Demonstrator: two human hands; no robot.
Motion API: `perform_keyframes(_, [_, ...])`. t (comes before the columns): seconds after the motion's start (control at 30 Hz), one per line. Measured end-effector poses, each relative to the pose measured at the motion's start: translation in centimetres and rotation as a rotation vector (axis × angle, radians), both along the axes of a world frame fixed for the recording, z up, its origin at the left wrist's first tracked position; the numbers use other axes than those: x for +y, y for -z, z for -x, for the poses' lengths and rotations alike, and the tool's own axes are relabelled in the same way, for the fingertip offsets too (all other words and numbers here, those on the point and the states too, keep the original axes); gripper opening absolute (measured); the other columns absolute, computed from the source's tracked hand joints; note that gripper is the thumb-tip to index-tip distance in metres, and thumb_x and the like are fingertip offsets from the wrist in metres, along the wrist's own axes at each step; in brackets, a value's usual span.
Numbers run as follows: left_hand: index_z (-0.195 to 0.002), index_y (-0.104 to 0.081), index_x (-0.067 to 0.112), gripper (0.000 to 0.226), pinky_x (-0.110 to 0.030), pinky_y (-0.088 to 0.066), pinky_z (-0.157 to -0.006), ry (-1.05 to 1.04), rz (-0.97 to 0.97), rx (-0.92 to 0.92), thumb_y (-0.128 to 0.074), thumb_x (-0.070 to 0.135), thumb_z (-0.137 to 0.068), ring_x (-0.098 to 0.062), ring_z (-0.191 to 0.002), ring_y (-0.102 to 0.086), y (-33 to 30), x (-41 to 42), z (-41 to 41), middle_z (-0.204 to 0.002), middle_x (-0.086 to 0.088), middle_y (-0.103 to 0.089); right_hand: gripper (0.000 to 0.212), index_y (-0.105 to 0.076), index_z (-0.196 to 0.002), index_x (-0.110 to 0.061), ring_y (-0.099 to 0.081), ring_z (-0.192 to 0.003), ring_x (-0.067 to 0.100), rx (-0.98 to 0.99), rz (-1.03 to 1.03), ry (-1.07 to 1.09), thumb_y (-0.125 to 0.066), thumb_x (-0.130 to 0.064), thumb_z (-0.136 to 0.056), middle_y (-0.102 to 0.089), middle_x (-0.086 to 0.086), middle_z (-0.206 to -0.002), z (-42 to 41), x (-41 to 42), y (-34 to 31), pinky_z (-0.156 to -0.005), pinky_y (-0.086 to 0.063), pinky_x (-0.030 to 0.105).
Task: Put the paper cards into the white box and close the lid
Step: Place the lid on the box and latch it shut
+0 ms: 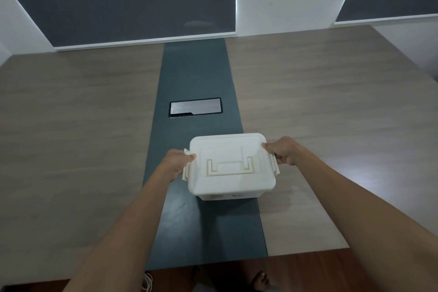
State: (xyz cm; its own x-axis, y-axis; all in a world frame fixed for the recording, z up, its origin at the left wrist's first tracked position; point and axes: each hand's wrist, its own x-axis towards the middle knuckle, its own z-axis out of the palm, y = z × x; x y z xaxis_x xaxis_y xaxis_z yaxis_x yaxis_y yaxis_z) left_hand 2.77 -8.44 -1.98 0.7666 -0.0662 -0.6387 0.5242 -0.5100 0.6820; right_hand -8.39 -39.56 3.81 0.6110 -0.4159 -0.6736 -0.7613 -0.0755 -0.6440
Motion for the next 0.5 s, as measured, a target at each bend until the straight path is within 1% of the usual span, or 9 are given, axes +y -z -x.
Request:
perform_keyframes(0.07, [-0.1, -0.07, -0.004, 0.029, -0.051, -0.054, -0.097, 0.028, -0.015, 0.014, -0.078, 0.017, -0.082, -0.032, -0.101, -0.07, 0.1, 0.1, 0.0, -0.107, -0.016, -0.074, 0.017, -0.062, -0.095, 0.005, -0.062, -0.069, 0.02, 0.021, -0.034, -0.032, -0.066, -0.011, -0.092, -0.062, 0.01, -0.077, 0.0, 0.0, -0.4, -0.081, -0.057, 0.04])
perform_keyframes(0.13, [-0.105, -0.07, -0.004, 0.027, -0.046, -0.054, -0.095, 0.05, -0.047, -0.003, -0.073, 0.012, -0.085, -0.031, -0.099, -0.07, -0.2, -0.4, 0.0, -0.108, -0.015, -0.073, 0.012, -0.059, -0.087, 0.003, -0.061, -0.069, 0.02, 0.041, -0.032, -0.043, -0.064, -0.007, -0.093, -0.06, 0.01, -0.078, -0.2, 0.1, -0.7, -0.081, -0.056, 0.041])
perform_keyframes(0.17, [-0.101, -0.069, -0.006, 0.02, -0.04, -0.055, -0.09, 0.061, -0.071, -0.022, -0.069, 0.008, -0.087, -0.029, -0.092, -0.069, -0.7, -0.8, 0.3, -0.104, -0.015, -0.073, 0.013, -0.058, -0.084, 0.002, -0.062, -0.072, 0.022, 0.049, -0.011, -0.047, -0.063, -0.006, -0.093, -0.061, 0.011, -0.08, -0.4, 0.2, -0.6, -0.081, -0.056, 0.041])
perform_keyframes(0.2, [-0.093, -0.067, -0.006, 0.012, -0.033, -0.053, -0.079, 0.073, -0.105, -0.045, -0.064, 0.005, -0.088, -0.027, -0.083, -0.064, -1.4, -1.3, 0.6, -0.096, -0.014, -0.071, 0.014, -0.058, -0.082, 0.002, -0.064, -0.077, 0.025, 0.054, 0.011, -0.053, -0.062, -0.004, -0.093, -0.062, 0.013, -0.085, -0.5, 0.3, -0.6, -0.08, -0.056, 0.041])
perform_keyframes(0.23, [-0.084, -0.064, -0.003, 0.008, -0.032, -0.047, -0.07, 0.086, -0.143, -0.068, -0.06, 0.003, -0.088, -0.025, -0.075, -0.057, -2.2, -1.8, 0.9, -0.087, -0.013, -0.065, 0.013, -0.058, -0.083, 0.003, -0.065, -0.083, 0.028, 0.061, 0.032, -0.058, -0.061, -0.003, -0.093, -0.063, 0.016, -0.09, -0.7, 0.5, -0.4, -0.079, -0.056, 0.042])
perform_keyframes(0.33, [-0.067, -0.046, 0.007, 0.025, -0.026, -0.033, -0.056, 0.101, -0.195, -0.108, -0.052, 0.001, -0.09, -0.02, -0.061, -0.04, -3.0, -2.8, 1.6, -0.071, -0.007, -0.047, 0.01, -0.062, -0.091, 0.01, -0.069, -0.091, 0.036, 0.057, 0.133, -0.082, -0.056, 0.003, -0.091, -0.067, 0.025, -0.1, -1.2, 1.1, 0.1, -0.08, -0.059, 0.045])
perform_keyframes(0.4, [-0.063, -0.038, 0.01, 0.031, -0.026, -0.026, -0.05, 0.087, -0.204, -0.128, -0.048, 0.001, -0.091, -0.017, -0.057, -0.034, -3.0, -3.0, 1.9, -0.067, -0.003, -0.041, 0.012, -0.059, -0.079, 0.005, -0.066, -0.08, 0.034, 0.052, 0.231, -0.113, -0.049, 0.004, -0.086, -0.065, 0.023, -0.089, -1.4, 1.5, 0.2, -0.071, -0.057, 0.037])
perform_keyframes(0.47, [-0.07, -0.046, 0.006, 0.024, -0.026, -0.029, -0.05, 0.061, -0.184, -0.151, -0.045, 0.002, -0.094, -0.017, -0.062, -0.04, -2.9, -3.1, 2.5, -0.073, -0.003, -0.045, 0.015, -0.052, -0.071, -0.001, -0.057, -0.066, 0.028, 0.041, 0.287, -0.13, -0.047, 0.001, -0.085, -0.058, 0.016, -0.077, -1.4, 1.9, 0.1, -0.059, -0.05, 0.032])
perform_keyframes(0.5, [-0.077, -0.051, 0.003, 0.02, -0.027, -0.034, -0.053, 0.044, -0.159, -0.171, -0.043, 0.003, -0.095, -0.02, -0.07, -0.046, -2.8, -3.2, 2.9, -0.077, -0.005, -0.049, 0.018, -0.049, -0.068, -0.003, -0.051, -0.059, 0.025, 0.039, 0.305, -0.134, -0.047, -0.001, -0.086, -0.053, 0.012, -0.071, -1.2, 2.0, 0.1, -0.052, -0.044, 0.028])
